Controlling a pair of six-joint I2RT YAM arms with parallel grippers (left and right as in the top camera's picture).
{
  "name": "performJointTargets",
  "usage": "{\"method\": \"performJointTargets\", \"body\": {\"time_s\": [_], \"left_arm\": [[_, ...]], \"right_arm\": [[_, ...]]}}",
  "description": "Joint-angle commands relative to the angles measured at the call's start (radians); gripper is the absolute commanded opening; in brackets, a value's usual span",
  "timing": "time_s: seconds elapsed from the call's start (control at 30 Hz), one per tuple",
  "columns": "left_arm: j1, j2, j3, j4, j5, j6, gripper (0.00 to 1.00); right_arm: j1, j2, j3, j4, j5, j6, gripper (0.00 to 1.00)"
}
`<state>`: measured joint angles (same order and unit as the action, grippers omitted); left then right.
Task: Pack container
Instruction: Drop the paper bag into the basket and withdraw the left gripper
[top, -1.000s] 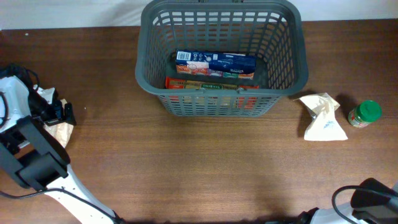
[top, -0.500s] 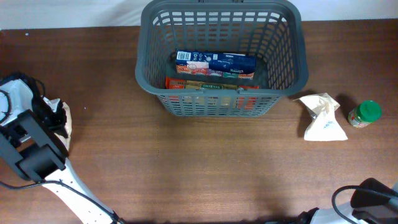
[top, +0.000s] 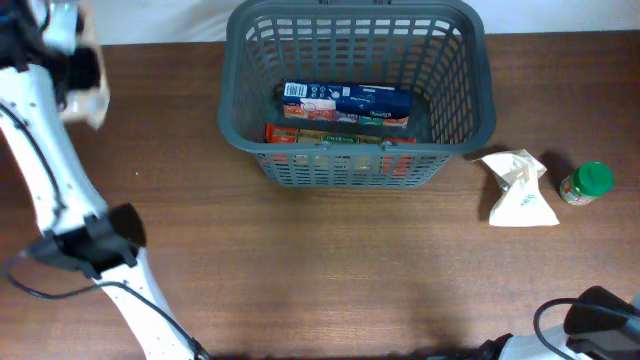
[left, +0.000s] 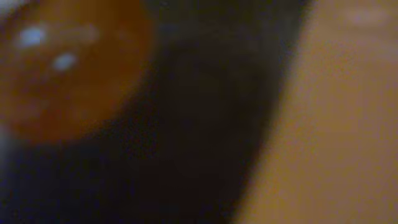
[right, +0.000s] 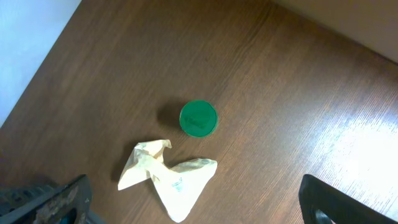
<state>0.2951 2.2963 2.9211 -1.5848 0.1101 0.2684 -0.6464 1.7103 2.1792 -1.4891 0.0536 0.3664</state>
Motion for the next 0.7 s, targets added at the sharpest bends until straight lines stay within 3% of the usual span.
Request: {"method": "performJointTargets", "body": {"time_s": [0.0,0.07,0.13,0.23,0.37,0.67], "left_arm": [[-0.194,-0.163,0.221,0.086,0.048,0.098,0.01],[-0.312,-0.212,0.212,0.132,0.051,0.230,0.01],[-0.487,-0.227,0.212,0.137,0.047,0.471,0.02],[-0.653,-0.203,0.166,0.128,0.013,0.633,0.02],[-0.799,-0.124,0.029,0.141,-0.021,0.718,0.02],[-0.903,0.086,-0.262,0.251,-0.024,0.718,0.02]], "right_arm": [[-0.002,0.005,0.005,0.000,-0.001,0.009,0.99],[-0.002,0.005,0.005,0.000,-0.001,0.009,0.99],[-0.002,0.005,0.005,0.000,-0.001,0.009,0.99],[-0.002,0.005,0.005,0.000,-0.001,0.009,0.99],[-0.002,0.005,0.005,0.000,-0.001,0.009,0.99],[-0.002,0.005,0.005,0.000,-0.001,0.009,0.99]]}}
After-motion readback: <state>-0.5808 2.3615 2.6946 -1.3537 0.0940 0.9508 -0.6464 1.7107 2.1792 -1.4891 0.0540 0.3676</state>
